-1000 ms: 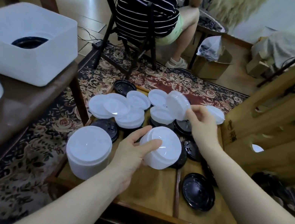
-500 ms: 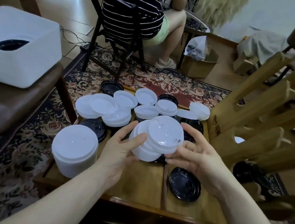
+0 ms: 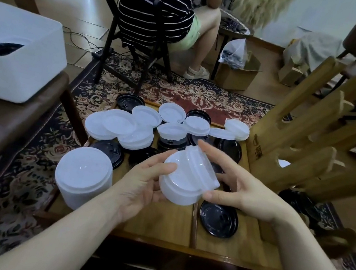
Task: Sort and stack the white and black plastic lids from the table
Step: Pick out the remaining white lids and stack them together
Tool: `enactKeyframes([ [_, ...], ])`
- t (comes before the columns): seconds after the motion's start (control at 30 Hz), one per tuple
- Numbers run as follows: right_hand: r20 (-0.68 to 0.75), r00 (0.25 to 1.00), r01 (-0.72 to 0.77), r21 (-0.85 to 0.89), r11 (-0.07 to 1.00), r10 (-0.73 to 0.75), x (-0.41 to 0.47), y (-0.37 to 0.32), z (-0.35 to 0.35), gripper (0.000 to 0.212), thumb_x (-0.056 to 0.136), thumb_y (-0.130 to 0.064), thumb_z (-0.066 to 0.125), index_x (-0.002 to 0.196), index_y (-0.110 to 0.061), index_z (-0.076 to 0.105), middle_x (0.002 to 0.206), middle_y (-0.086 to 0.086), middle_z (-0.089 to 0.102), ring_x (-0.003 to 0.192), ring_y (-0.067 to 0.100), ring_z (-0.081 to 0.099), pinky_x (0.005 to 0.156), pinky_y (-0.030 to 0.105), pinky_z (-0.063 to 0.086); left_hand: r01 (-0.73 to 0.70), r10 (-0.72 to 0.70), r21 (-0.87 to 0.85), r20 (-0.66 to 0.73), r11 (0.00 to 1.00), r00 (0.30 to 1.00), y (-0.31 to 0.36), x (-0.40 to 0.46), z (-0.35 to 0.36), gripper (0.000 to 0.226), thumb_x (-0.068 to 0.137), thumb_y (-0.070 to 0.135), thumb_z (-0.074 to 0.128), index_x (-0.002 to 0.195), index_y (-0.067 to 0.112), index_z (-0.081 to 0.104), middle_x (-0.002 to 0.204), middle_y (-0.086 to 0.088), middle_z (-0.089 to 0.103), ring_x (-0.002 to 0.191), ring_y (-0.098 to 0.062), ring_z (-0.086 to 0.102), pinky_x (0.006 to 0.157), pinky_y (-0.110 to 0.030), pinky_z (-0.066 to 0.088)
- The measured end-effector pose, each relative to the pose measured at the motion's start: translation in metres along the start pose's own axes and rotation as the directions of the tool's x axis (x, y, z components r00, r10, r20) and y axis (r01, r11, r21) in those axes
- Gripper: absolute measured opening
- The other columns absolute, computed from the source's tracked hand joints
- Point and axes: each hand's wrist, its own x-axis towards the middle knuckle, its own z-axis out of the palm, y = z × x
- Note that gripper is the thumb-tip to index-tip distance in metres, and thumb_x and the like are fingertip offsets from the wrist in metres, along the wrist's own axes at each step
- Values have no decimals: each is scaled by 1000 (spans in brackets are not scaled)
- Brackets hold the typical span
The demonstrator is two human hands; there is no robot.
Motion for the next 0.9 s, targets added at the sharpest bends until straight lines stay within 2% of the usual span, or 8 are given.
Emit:
enactKeyframes([
  [0.17, -272, 962, -68, -220, 973, 6, 8, 1, 11, 81, 71, -55, 81, 142, -43, 44, 133, -16, 49, 117, -3, 46, 96, 26, 40, -45, 45, -7, -43, 999, 998, -5, -1, 4, 62, 73, 25, 77, 133, 27, 62, 124, -5, 71, 112, -27, 69, 86, -42, 60],
  [0.23, -405, 914, -152, -345, 926, -1, 13, 0, 24, 88, 62, -74, 69, 140, -40, 45, 118, -19, 47, 110, -1, 44, 92, 25, 38, -66, 66, 1, -57, 998, 996, -10, -2, 7, 58, 80, 18, 79, 134, 27, 61, 123, -8, 71, 112, -27, 69, 83, -39, 60],
  [0.33, -419, 908, -199, -467, 862, -17, 18, 0, 37, 93, 58, -90, 54, 138, -46, 43, 111, -20, 40, 115, 4, 38, 97, 27, 37, -75, 74, -6, -88, 997, 993, -12, -1, 8, 54, 79, 19, 74, 131, 28, 63, 121, -8, 72, 111, -28, 69, 78, -38, 60],
  [0.43, -313, 949, -141, -302, 943, 42, 15, 2, 32, 89, 63, -80, 57, 141, -43, 36, 135, -25, 33, 130, -8, 30, 105, 22, 31, -55, 51, -46, -85, 997, 995, -10, 0, 6, 54, 76, 24, 71, 130, 27, 65, 123, -4, 71, 111, -28, 68, 86, -42, 59],
  [0.5, -166, 984, -87, -155, 984, 61, 9, 2, 25, 88, 75, -60, 67, 150, -41, 25, 151, -31, 19, 138, -16, 19, 111, 19, 24, -50, 45, -68, -73, 996, 996, -6, 0, 7, 51, 77, 23, 69, 128, 27, 66, 122, -4, 72, 103, -24, 70, 77, -36, 60],
  [0.6, -109, 994, -49, -163, 985, 31, 3, 3, 16, 85, 86, -29, 74, 150, -47, 23, 151, -31, 27, 140, -8, 27, 116, 29, 30, -51, 45, -87, -75, 995, 996, -5, 0, 8, 47, 81, 19, 67, 127, 26, 66, 123, -4, 72, 104, -26, 69, 74, -35, 62],
  [0.77, -353, 935, -106, -164, 981, 42, 9, 4, 12, 78, 73, -49, 80, 140, -43, 41, 136, -20, 44, 124, -5, 45, 108, 38, 43, -82, 65, -135, -130, 987, 989, -4, 0, 8, 65, 70, 22, 76, 133, 24, 62, 123, -3, 72, 108, -27, 70, 82, -41, 61],
  [0.9, -361, 932, -94, -192, 977, 19, 13, 8, 20, 81, 64, -62, 76, 136, -49, 41, 129, -22, 42, 126, -3, 43, 108, 35, 42, -98, 81, -142, -124, 985, 989, -2, -1, 9, 64, 70, 23, 75, 133, 23, 61, 124, -7, 71, 106, -27, 71, 83, -43, 61],
])
